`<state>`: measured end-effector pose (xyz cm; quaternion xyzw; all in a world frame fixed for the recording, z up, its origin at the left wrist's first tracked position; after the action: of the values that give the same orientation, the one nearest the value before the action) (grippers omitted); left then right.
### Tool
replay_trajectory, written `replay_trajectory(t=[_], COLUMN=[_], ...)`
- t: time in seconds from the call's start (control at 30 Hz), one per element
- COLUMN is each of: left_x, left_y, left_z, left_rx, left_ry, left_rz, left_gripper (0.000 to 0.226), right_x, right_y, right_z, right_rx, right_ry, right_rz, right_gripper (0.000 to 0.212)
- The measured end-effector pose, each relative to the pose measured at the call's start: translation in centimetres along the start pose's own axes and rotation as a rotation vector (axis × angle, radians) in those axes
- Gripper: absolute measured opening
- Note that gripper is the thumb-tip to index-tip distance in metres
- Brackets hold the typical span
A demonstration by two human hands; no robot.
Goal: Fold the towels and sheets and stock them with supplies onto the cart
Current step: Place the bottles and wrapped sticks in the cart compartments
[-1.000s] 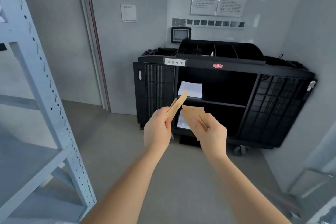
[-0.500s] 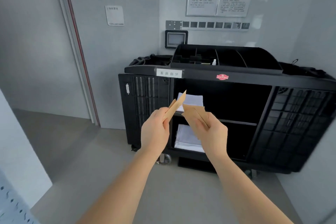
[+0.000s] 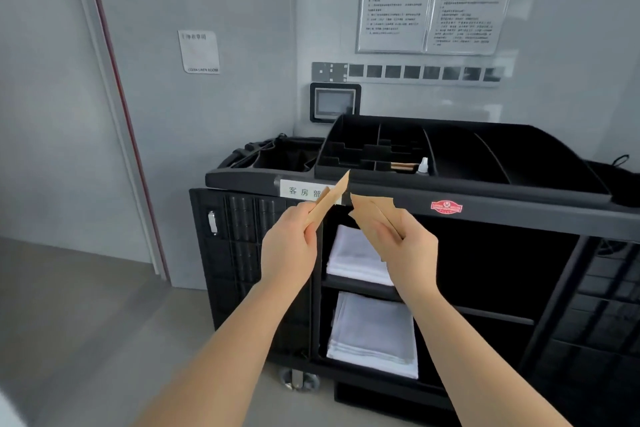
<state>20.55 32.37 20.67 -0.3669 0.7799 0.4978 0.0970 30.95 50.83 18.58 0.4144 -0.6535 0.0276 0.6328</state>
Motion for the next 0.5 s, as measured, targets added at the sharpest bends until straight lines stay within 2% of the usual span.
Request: replay_trajectory(t=[0.17, 0.37, 0.5], left_x=[3.2, 8.1, 11.4], left_y=[5.9, 14.0, 20.8], left_z=[4.9, 11.0, 14.8], left_rx=[-0.009, -0.019, -0.023], left_ry=[-0.017, -0.076, -0.109], left_rz=[0.009, 0.031, 0.041], left_gripper=[0.03, 0.026, 0.031], right_x=[-3.1, -6.3, -8.0], right_y=[6.5, 15.0, 21.8], right_z=[2.9, 8.1, 11.9], right_rx=[-0.03, -0.071, -0.142], right_ry=[-0.063, -0.076, -0.089], right_rz=[-0.033, -0.064, -0.073], right_gripper=[0.018, 0.029, 0.022])
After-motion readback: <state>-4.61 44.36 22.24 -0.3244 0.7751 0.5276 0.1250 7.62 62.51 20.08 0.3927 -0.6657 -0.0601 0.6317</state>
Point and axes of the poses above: each hand's wrist, its own y-axis towards the middle knuckle, its own z-axis out of the palm, x = y × z, the point moved 9 cm from there along y, towards the middle knuckle, and after that the axes turned 4 degrees about -x, right-handed, at the moved point
